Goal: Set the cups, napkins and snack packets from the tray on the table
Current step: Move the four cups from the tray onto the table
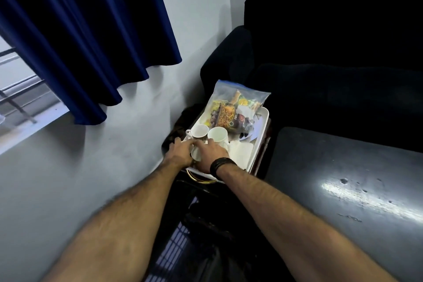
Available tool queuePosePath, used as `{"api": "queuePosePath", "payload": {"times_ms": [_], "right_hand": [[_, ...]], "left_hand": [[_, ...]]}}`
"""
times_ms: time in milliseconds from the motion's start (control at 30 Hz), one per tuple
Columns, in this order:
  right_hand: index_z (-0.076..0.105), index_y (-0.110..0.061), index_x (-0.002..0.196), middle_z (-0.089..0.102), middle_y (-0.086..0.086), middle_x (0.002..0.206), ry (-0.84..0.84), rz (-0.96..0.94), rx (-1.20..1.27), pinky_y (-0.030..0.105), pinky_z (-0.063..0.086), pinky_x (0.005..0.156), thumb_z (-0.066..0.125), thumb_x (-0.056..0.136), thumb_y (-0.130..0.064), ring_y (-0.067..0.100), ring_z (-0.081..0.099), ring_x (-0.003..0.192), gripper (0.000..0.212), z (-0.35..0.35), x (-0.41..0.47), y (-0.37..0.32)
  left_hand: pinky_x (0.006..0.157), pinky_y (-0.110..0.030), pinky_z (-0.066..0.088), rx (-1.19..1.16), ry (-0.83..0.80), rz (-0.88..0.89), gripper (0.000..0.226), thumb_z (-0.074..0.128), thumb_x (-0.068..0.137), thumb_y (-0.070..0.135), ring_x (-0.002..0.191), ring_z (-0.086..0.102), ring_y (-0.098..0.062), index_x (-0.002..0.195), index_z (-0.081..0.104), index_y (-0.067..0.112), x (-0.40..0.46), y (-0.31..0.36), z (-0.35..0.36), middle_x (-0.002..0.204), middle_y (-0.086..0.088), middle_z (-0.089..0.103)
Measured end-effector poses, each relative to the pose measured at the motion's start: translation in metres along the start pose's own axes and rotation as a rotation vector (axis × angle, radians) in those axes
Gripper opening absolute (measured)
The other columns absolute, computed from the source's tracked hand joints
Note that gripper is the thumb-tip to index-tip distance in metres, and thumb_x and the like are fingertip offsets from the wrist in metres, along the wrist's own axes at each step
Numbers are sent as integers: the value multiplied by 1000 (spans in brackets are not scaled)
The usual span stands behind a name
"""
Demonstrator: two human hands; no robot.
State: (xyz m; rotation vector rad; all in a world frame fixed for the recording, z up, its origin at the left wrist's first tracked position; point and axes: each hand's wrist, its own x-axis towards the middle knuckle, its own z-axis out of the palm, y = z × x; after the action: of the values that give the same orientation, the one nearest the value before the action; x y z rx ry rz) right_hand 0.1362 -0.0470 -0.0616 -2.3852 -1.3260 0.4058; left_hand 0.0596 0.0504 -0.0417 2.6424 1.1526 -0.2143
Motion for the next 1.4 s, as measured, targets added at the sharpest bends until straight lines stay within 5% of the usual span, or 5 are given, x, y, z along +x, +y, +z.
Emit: {"api": "queuePosePath", "payload": {"times_ms": [133, 367, 633, 800, 1400], "right_hand": [[27, -30, 144, 48, 19, 123, 73, -61, -4, 48, 51, 79, 72, 73, -49, 41, 62, 104, 86, 3, -13, -2], [38, -28, 127, 47, 14, 125, 202, -73, 50, 47, 54, 80, 66, 77, -36, 39, 61, 102, 58, -57, -50, -5], [39, -31, 132, 48, 11, 128, 287, 130, 12, 44, 51, 86, 66, 77, -43, 36, 60, 107, 62, -150, -141, 87], [41, -32, 128, 50, 8, 119, 266, 296, -8, 42, 52, 84, 63, 75, -43, 34, 61, 103, 59, -173, -219, 182], [40, -11, 134, 52, 13, 133, 160, 679, 81, 39, 46, 101, 74, 74, -29, 31, 44, 129, 72, -122, -314, 370]], "left_hand": [[96, -50, 47, 24, 115, -20, 56, 59, 86, 14, 127, 42, -37, 137, 45, 32, -16, -1, -1, 131, -14, 39], [90, -47, 49, 6, 285, 39, 58, 65, 81, 12, 122, 45, -38, 134, 47, 27, -61, 32, -52, 129, -16, 42], [96, -50, 46, -82, 341, 260, 59, 59, 91, 37, 127, 45, -42, 144, 36, 27, -115, 152, -41, 139, -21, 40], [103, -46, 40, -170, 271, 347, 69, 61, 89, 40, 130, 45, -39, 141, 31, 4, -145, 246, 12, 138, -23, 44], [92, -42, 50, -90, -86, 502, 57, 61, 86, 49, 117, 53, -26, 124, 51, 9, -155, 393, 169, 124, -8, 50]]}}
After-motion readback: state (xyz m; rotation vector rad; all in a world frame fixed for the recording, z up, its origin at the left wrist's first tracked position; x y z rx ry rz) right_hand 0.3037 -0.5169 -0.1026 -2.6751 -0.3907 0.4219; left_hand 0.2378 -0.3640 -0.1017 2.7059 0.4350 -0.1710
